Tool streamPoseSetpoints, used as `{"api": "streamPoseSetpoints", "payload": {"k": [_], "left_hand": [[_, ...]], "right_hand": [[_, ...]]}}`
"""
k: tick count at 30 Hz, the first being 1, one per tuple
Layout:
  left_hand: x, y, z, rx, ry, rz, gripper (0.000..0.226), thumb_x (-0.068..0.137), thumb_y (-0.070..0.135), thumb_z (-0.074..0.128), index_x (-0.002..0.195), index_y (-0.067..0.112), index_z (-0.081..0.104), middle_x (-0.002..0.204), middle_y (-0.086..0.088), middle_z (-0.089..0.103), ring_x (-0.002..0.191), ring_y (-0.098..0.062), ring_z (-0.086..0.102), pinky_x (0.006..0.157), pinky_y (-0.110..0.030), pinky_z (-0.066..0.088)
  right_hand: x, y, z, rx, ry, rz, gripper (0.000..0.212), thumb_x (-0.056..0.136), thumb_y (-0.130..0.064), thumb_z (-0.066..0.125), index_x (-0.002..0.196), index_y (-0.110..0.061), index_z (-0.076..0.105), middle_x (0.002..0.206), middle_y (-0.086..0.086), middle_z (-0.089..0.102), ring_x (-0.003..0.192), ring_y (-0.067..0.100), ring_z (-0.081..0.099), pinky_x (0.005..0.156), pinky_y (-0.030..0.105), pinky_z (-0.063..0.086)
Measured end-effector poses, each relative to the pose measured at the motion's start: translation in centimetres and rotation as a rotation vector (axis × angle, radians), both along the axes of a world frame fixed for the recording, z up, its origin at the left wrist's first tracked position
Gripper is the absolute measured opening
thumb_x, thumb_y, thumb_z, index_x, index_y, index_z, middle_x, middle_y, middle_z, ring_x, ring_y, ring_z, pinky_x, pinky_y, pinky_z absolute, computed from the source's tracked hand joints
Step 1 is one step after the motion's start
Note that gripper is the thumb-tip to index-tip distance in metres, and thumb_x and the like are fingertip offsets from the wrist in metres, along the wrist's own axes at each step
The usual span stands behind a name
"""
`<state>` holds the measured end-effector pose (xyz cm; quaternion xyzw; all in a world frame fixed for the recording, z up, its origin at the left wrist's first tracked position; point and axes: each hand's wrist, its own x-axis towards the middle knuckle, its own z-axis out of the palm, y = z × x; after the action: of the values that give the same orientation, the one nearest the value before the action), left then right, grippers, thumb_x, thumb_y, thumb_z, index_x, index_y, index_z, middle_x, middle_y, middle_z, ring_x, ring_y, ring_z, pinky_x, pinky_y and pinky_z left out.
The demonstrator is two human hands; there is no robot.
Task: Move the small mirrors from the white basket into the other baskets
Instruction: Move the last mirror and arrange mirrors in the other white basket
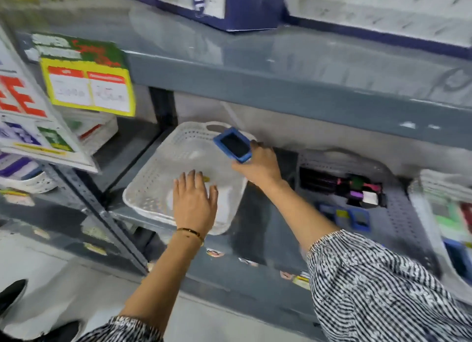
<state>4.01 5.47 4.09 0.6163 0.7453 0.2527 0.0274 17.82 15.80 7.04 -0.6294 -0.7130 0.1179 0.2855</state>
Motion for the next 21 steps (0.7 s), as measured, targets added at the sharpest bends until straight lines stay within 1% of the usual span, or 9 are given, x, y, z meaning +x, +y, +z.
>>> {"api": "streamPoseSetpoints", "payload": {"k": [3, 4, 8, 10, 13, 14, 16, 18, 21], "left_hand": [[6.2, -0.2, 1.0, 0.063, -0.042, -0.141, 0.047, 0.094, 0.030, 0.046, 0.128, -0.003, 0.044, 0.136, -0.025, 0.047, 0.129, -0.041, 0.037, 0.113, -0.050, 0.022], [8.6, -0.5, 1.4, 0.070, -0.051, -0.194, 0.047, 0.094, 0.031, 0.045, 0.128, -0.002, 0.044, 0.136, -0.025, 0.047, 0.130, -0.040, 0.037, 0.113, -0.049, 0.022], [20.0, -2.5, 2.6, 0.108, -0.071, -0.447, 0.049, 0.094, 0.033, 0.043, 0.129, -0.002, 0.042, 0.138, -0.024, 0.046, 0.132, -0.038, 0.035, 0.115, -0.047, 0.021], [24.7, -3.5, 2.6, 0.081, -0.053, -0.539, 0.051, 0.095, 0.036, 0.040, 0.131, 0.000, 0.040, 0.140, -0.021, 0.044, 0.135, -0.036, 0.032, 0.116, -0.046, 0.019], [30.7, -5.2, 2.0, 0.043, -0.028, -0.646, 0.052, 0.096, 0.039, 0.035, 0.133, 0.001, 0.038, 0.141, -0.020, 0.042, 0.136, -0.034, 0.030, 0.117, -0.044, 0.016], [32.7, -5.7, 1.7, 0.031, -0.019, -0.669, 0.053, 0.096, 0.039, 0.035, 0.133, 0.002, 0.037, 0.141, -0.019, 0.042, 0.135, -0.033, 0.030, 0.117, -0.043, 0.016], [34.9, -6.2, 1.0, -0.004, 0.013, -0.687, 0.053, 0.096, 0.039, 0.032, 0.135, 0.003, 0.035, 0.143, -0.018, 0.040, 0.135, -0.032, 0.030, 0.116, -0.043, 0.017], [37.0, -6.5, 0.4, -0.035, 0.048, -0.688, 0.054, 0.097, 0.042, 0.029, 0.136, 0.004, 0.033, 0.145, -0.016, 0.038, 0.136, -0.031, 0.029, 0.116, -0.041, 0.018], [38.7, -6.8, -0.4, -0.110, 0.070, -0.665, 0.057, 0.097, 0.043, 0.028, 0.139, 0.004, 0.027, 0.149, -0.016, 0.032, 0.139, -0.031, 0.023, 0.118, -0.041, 0.013]], "right_hand": [[5.9, -3.0, 1.7, 0.134, 0.049, -0.127, 0.045, 0.067, -0.035, 0.075, 0.096, -0.003, 0.066, 0.094, 0.017, 0.071, 0.085, 0.034, 0.066, 0.067, 0.033, 0.050], [8.1, -4.1, 2.2, 0.142, 0.063, -0.183, 0.043, 0.066, -0.036, 0.075, 0.094, -0.004, 0.067, 0.092, 0.017, 0.072, 0.083, 0.034, 0.066, 0.064, 0.031, 0.048], [19.3, -9.2, 3.2, 0.078, 0.106, -0.434, 0.037, 0.066, -0.046, 0.073, 0.084, -0.013, 0.071, 0.084, 0.010, 0.075, 0.080, 0.029, 0.069, 0.060, 0.026, 0.047], [24.4, -11.8, 3.1, 0.082, 0.111, -0.524, 0.038, 0.066, -0.047, 0.072, 0.081, -0.012, 0.071, 0.081, 0.011, 0.075, 0.077, 0.029, 0.070, 0.059, 0.024, 0.044], [31.5, -15.3, 2.5, 0.041, 0.121, -0.646, 0.039, 0.067, -0.044, 0.072, 0.086, -0.010, 0.072, 0.085, 0.015, 0.075, 0.080, 0.030, 0.069, 0.059, 0.025, 0.043], [33.9, -16.4, 2.3, 0.005, 0.132, -0.690, 0.041, 0.067, -0.045, 0.072, 0.088, -0.009, 0.072, 0.086, 0.015, 0.075, 0.081, 0.031, 0.069, 0.061, 0.026, 0.046], [36.9, -17.7, 1.6, -0.089, 0.156, -0.737, 0.049, 0.067, -0.048, 0.073, 0.093, -0.007, 0.071, 0.090, 0.016, 0.075, 0.085, 0.031, 0.069, 0.068, 0.033, 0.055], [39.2, -18.7, 0.8, -0.149, 0.145, -0.766, 0.055, 0.066, -0.049, 0.075, 0.095, -0.002, 0.069, 0.092, 0.018, 0.073, 0.086, 0.033, 0.068, 0.070, 0.038, 0.055], [41.1, -19.1, -0.5, -0.242, 0.142, -0.779, 0.057, 0.068, -0.049, 0.075, 0.096, 0.001, 0.069, 0.096, 0.019, 0.072, 0.089, 0.033, 0.068, 0.068, 0.037, 0.054]]}}
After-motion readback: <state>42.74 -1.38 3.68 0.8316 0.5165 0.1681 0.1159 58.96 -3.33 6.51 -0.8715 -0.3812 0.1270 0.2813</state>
